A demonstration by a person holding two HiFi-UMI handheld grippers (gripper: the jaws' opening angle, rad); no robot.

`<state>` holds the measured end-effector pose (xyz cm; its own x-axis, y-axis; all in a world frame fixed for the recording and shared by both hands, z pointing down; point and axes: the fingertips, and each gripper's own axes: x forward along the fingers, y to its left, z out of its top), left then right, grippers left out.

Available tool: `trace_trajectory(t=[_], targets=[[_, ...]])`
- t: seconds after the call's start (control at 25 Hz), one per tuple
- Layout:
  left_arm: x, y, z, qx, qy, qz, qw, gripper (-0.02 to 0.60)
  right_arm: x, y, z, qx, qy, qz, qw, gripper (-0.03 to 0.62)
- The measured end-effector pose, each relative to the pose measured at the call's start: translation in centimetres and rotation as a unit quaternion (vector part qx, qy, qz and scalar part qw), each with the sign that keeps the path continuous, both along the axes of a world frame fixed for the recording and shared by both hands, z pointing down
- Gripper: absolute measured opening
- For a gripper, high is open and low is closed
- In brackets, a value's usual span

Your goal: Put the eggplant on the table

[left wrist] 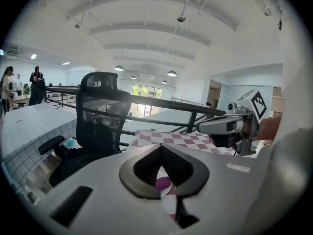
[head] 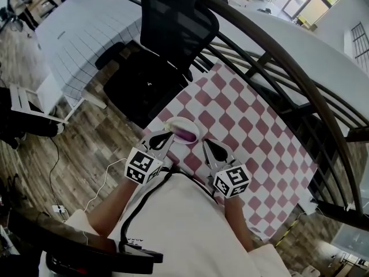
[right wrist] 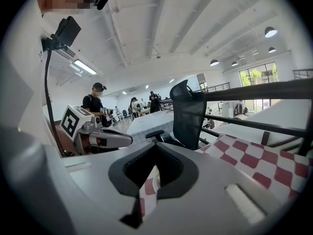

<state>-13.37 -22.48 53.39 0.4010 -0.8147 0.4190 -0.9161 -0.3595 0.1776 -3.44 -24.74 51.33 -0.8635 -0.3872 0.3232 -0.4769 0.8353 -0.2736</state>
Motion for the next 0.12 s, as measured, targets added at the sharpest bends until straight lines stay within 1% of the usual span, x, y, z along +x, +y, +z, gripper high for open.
trace_trajectory(t=[0.12], targets=[[0.25, 0.0, 0.57, -0.008, -0.002, 0.006, 1.0, 0.008, 0.05, -0.14, 0.4, -0.005, 0.002, -0.002, 1.0, 0.005]])
